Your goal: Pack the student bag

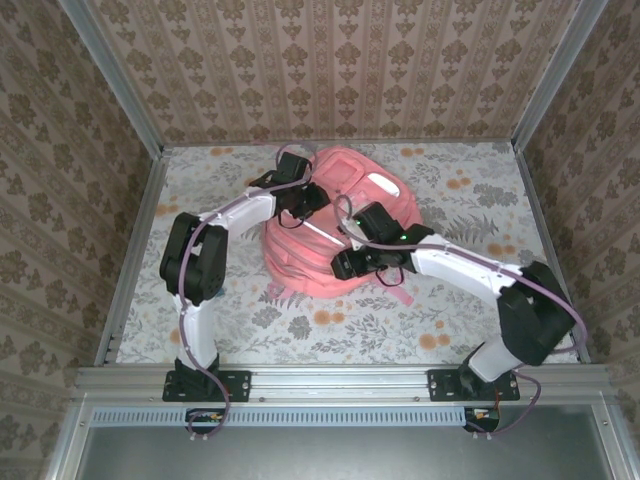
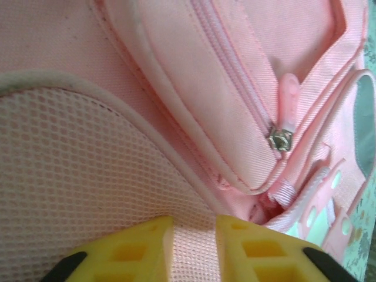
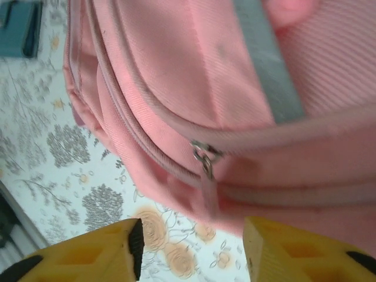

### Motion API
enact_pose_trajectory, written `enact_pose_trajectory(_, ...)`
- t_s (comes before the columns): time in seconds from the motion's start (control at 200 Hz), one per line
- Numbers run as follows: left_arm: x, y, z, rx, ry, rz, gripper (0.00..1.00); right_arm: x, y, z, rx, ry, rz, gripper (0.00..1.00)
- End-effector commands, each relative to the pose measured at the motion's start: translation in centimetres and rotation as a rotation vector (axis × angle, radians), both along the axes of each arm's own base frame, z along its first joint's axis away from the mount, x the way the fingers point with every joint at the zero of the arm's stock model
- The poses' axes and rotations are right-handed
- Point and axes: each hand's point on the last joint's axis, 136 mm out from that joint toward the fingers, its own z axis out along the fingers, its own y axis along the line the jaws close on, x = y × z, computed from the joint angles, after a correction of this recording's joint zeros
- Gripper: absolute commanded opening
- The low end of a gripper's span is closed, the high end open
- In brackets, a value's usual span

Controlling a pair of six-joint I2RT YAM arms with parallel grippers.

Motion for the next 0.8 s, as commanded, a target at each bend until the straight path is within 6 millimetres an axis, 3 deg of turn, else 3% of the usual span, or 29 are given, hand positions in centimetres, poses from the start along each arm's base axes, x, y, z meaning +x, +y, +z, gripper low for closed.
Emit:
enact_pose_trajectory(0.0,-1.5,1.0,2.7,0.039,-0.067,-0.06,0.35,1.4,-2.5,2.8,0.084,-0.034,-0.209,0.62)
enact_pose_trajectory(0.105,-3.7,1.6,4.6,0.068,-0.097,-0.1,0.44,2.1,-4.3,4.0,0.181,-0.014,-0.376,0.69)
enact_pose_trajectory(0.27,-8.1,2.8,5.7,0.19,-0.143,-0.131,0.52,3.5,-4.9,4.1,0.273,0.083,-0.548,0.72)
enact_pose_trajectory(0.405,-11.9,3.5,5.7,0.313,-0.169,-0.124,0.56,4.9,-4.4,4.4,0.319,0.141,-0.62,0.72)
enact_pose_trajectory(0.495,-14.2,3.4,5.1,0.376,-0.161,-0.124,0.57,5.9,-4.0,3.1,0.309,0.197,-0.66,0.7)
enact_pose_trajectory(0.62,-17.0,1.8,4.1,0.426,-0.17,-0.141,0.57,6.8,-3.7,1.9,0.316,0.258,-0.702,0.64)
enact_pose_trajectory(0.795,-18.5,-1.2,2.8,0.438,-0.18,-0.205,0.57,7.6,-3.8,1.3,0.385,0.298,-0.722,0.61)
